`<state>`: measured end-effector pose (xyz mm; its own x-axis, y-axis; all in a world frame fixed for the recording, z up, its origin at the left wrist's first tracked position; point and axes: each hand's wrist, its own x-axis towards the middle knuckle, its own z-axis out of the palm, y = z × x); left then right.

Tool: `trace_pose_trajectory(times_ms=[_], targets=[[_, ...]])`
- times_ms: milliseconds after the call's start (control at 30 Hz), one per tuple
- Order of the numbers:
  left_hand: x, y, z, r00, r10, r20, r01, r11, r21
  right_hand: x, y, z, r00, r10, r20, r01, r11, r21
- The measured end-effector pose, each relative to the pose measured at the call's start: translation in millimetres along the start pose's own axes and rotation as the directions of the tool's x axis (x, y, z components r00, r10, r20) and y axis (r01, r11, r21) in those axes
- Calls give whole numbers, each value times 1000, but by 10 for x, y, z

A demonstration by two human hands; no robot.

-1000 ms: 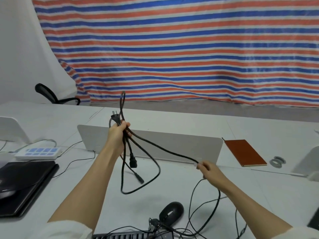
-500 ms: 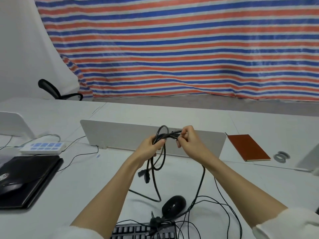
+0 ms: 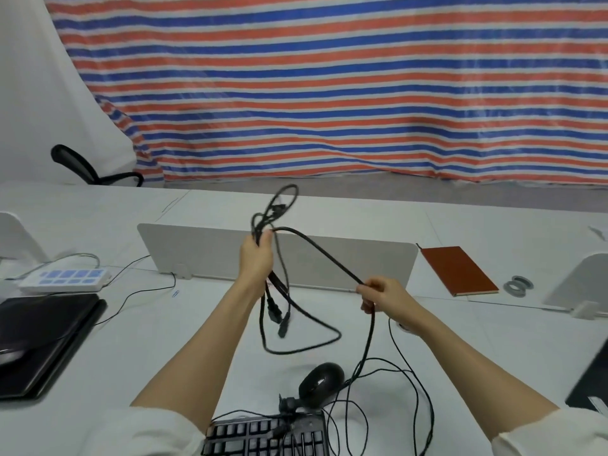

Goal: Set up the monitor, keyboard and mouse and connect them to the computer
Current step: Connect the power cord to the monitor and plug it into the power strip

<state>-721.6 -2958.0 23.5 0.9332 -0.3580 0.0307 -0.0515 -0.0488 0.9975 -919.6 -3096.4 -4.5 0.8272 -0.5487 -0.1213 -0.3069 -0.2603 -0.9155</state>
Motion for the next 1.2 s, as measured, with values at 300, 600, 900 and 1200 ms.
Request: trace_pose_trajectory(times_ms=[300, 600, 900, 1200], targets=[[119, 26, -205, 988, -90, -125, 46, 947, -319, -29, 409, -52, 958, 263, 118, -237, 952, -195], [98, 7, -385, 994, -72, 78, 67, 996, 58, 191, -119, 54, 955, -43, -293, 56, 998, 36], [-145, 57, -237, 939, -174, 296, 193, 981, -33, 266, -667, 318, 962, -261, 79, 272, 894, -355], [-390, 102, 33, 906, -111, 409, 148, 987, -60, 183, -576, 401, 986, -156, 51, 162, 970, -181]])
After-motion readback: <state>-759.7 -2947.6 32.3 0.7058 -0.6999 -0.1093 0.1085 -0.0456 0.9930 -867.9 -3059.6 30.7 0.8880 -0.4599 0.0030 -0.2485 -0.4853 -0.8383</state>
